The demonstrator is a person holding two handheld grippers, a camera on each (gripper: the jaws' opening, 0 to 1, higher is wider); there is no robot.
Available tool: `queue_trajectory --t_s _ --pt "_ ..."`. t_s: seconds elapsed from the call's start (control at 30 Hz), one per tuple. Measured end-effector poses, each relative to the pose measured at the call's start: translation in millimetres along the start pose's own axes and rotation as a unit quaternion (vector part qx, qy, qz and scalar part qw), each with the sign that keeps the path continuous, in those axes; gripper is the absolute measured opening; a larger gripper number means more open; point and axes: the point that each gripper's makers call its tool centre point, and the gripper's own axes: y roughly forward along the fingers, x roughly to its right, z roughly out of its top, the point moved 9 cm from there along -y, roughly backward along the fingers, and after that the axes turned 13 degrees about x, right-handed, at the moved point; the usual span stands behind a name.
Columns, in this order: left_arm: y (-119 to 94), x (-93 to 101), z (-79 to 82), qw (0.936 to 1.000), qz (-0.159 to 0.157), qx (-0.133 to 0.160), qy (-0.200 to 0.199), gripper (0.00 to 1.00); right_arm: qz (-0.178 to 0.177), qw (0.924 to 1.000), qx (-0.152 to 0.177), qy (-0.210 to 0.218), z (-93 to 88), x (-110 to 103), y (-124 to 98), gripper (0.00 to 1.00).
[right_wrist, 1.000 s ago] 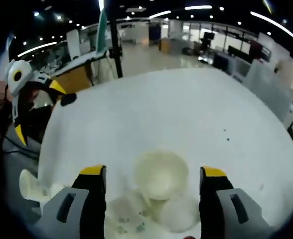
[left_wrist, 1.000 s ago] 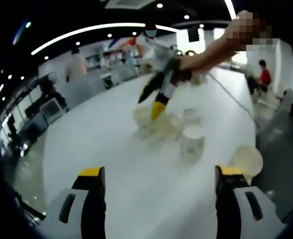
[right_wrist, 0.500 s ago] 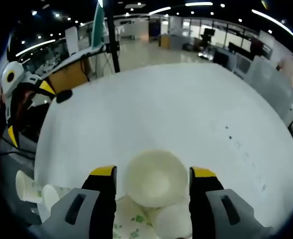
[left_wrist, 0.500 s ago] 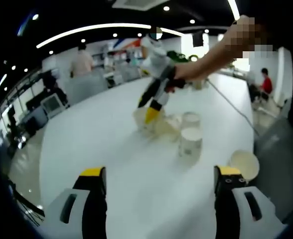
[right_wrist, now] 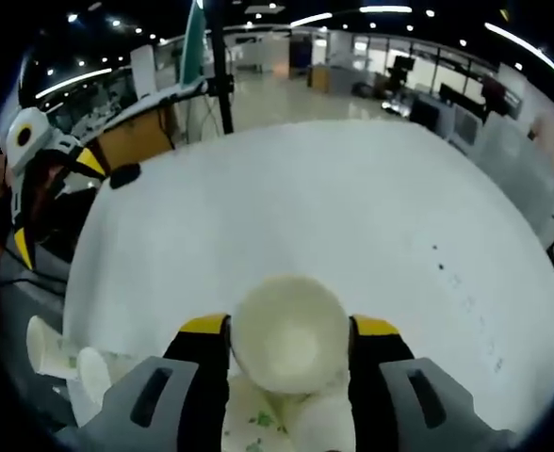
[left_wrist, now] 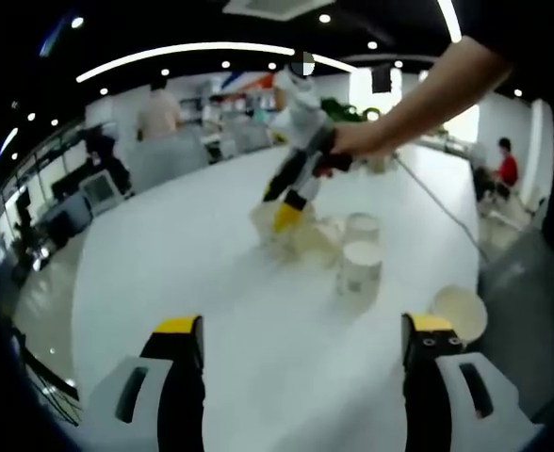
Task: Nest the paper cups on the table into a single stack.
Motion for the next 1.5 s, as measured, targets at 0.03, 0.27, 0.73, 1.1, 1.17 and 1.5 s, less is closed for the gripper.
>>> queue_trajectory --t_s 0.03,0.27,0.73,1.1,1.17,1.5 --pt "-0.5 -0.5 0.5 1.0 0.001 0.0 0.002 0.85 0.001 1.0 0.001 -0.003 0.3 -0.7 -0.4 0.46" --pt "-2.7 -0.5 -1.4 1.0 0.004 -0.003 0.004 0.84 0.0 0.9999 0.003 -0.011 0.8 -1.4 -1.6 0.45" --pt "-7.3 0.6 -5.5 0.9999 0.009 -0.003 -0.003 0.85 -0.012 0.9987 0.04 -0.029 21.7 -11.6 -18.5 0.44" --pt "-6.8 1.0 -0.5 0.9999 -0.001 -0.007 0.013 0.85 -0.033 0.996 0.077 -0.031 46.5 -16.5 -54.6 0.43" --pt "-6.6 1.1 -1.6 0.9997 -0.005 -0.012 0.018 0.85 -0.037 0.9951 0.086 -0.032 53.2 -19.9 -63.8 0.43" --pt "-6.2 0.4 6.7 0.9993 -0.017 -0.013 0.031 0.84 -0.044 0.9936 0.1 -0.028 75.6 -40.8 -107.6 0.43"
